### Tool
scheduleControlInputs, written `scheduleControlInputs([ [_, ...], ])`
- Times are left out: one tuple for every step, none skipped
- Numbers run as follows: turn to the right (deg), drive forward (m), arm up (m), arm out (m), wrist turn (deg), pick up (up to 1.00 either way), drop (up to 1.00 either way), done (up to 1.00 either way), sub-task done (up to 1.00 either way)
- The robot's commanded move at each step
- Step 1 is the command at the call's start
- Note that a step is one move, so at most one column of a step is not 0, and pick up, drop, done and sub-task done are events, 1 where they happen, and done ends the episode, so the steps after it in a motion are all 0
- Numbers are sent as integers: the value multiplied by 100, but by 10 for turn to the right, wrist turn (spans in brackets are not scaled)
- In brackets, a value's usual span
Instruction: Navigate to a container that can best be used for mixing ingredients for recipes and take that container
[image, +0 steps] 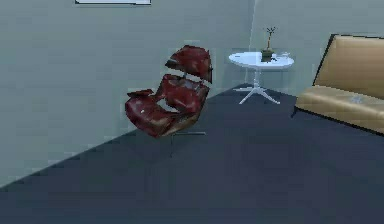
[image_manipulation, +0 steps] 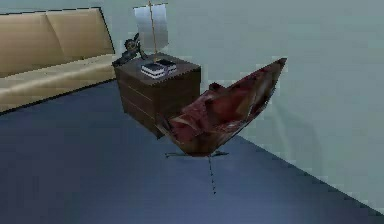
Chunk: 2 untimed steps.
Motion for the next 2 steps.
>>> scheduleControlInputs([
  [240,0,0,0,0,0,0,0,0],
  [0,100,0,0,0,0,0,0,0],
])
